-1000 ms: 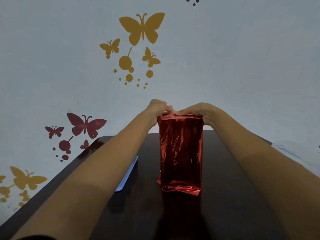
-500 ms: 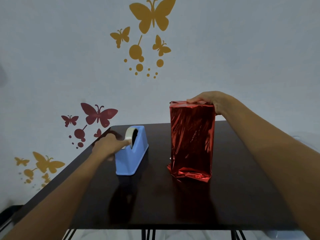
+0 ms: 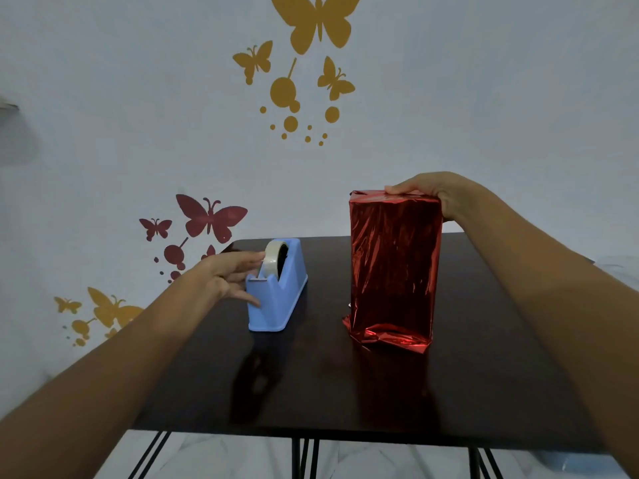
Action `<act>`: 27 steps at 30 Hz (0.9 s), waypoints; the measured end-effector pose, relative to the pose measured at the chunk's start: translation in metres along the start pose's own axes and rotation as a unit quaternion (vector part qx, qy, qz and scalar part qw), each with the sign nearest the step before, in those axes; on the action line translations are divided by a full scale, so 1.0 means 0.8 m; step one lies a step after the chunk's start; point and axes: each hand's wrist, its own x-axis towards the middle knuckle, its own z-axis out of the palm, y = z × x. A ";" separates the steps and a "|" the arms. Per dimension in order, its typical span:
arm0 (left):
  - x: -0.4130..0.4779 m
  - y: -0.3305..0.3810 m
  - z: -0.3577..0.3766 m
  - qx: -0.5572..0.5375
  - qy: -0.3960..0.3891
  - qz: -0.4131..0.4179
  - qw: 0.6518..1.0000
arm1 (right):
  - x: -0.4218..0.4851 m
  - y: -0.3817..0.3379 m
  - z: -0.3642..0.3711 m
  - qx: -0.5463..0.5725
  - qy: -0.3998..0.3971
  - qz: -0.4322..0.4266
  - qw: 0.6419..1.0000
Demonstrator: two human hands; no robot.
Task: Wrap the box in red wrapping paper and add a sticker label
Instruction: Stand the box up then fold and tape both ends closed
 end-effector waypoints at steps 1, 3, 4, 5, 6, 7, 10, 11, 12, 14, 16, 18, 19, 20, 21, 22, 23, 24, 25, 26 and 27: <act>-0.001 -0.003 -0.002 -0.006 0.002 0.009 1.000 | 0.001 0.001 0.000 -0.004 0.003 -0.003 1.000; -0.002 -0.010 -0.004 -0.025 -0.002 0.025 0.999 | 0.002 0.002 -0.001 -0.008 0.007 -0.006 1.000; -0.003 -0.016 -0.006 -0.037 -0.006 0.028 0.999 | 0.004 0.002 0.000 -0.007 0.003 -0.002 1.000; -0.004 -0.024 -0.006 -0.047 -0.011 0.030 0.998 | 0.003 0.002 0.000 -0.007 0.002 -0.001 1.000; -0.004 -0.032 -0.006 -0.058 -0.014 0.032 0.998 | 0.004 0.003 0.000 -0.005 0.000 -0.001 1.000; -0.004 -0.041 -0.006 -0.069 -0.013 0.038 0.997 | 0.006 0.003 0.000 0.000 0.000 -0.002 1.000; -0.005 -0.068 -0.001 -0.119 0.012 0.071 0.990 | 0.009 0.003 -0.001 0.003 -0.001 -0.010 1.000; -0.005 -0.075 0.002 -0.125 0.033 0.086 0.988 | 0.009 0.004 -0.001 -0.001 0.001 -0.013 1.000; -0.004 -0.080 0.006 -0.128 0.057 0.102 0.985 | 0.010 0.004 -0.002 -0.004 0.002 -0.015 1.000; -0.003 -0.088 0.015 -0.134 0.105 0.132 0.977 | 0.011 0.004 -0.002 -0.001 -0.001 -0.018 1.000; -0.001 -0.093 0.023 -0.145 0.138 0.156 0.967 | 0.012 0.003 -0.002 0.010 0.000 -0.019 1.000; -0.001 -0.099 0.027 -0.151 0.154 0.171 0.961 | 0.012 0.006 0.000 0.016 -0.006 -0.018 1.000; -0.001 -0.101 0.028 -0.153 0.156 0.173 0.960 | 0.011 0.006 0.001 0.022 -0.012 -0.017 1.000; 0.000 -0.106 0.029 -0.153 0.161 0.169 0.960 | 0.012 0.008 0.003 0.030 -0.023 -0.013 0.999; 0.000 -0.113 0.027 -0.153 0.170 0.160 0.960 | 0.011 0.010 0.004 0.036 -0.034 -0.011 0.999; 0.001 -0.117 0.026 -0.155 0.175 0.153 0.960 | 0.006 0.008 0.003 0.043 -0.039 -0.014 0.998; -0.002 -0.126 0.024 -0.160 0.181 0.140 0.960 | 0.004 0.009 0.004 0.052 -0.042 -0.013 0.998; -0.006 -0.132 0.022 -0.169 0.193 0.136 0.957 | 0.001 0.010 0.005 0.063 -0.044 -0.012 0.997; -0.013 -0.133 0.023 -0.168 0.204 0.140 0.954 | -0.001 0.010 0.006 0.080 -0.041 -0.016 0.996; -0.023 -0.133 0.026 -0.162 0.218 0.153 0.950 | -0.003 0.011 0.009 0.091 -0.039 -0.020 0.995; -0.039 -0.130 0.033 -0.143 0.228 0.179 0.946 | -0.004 0.012 0.010 0.097 -0.034 -0.028 0.994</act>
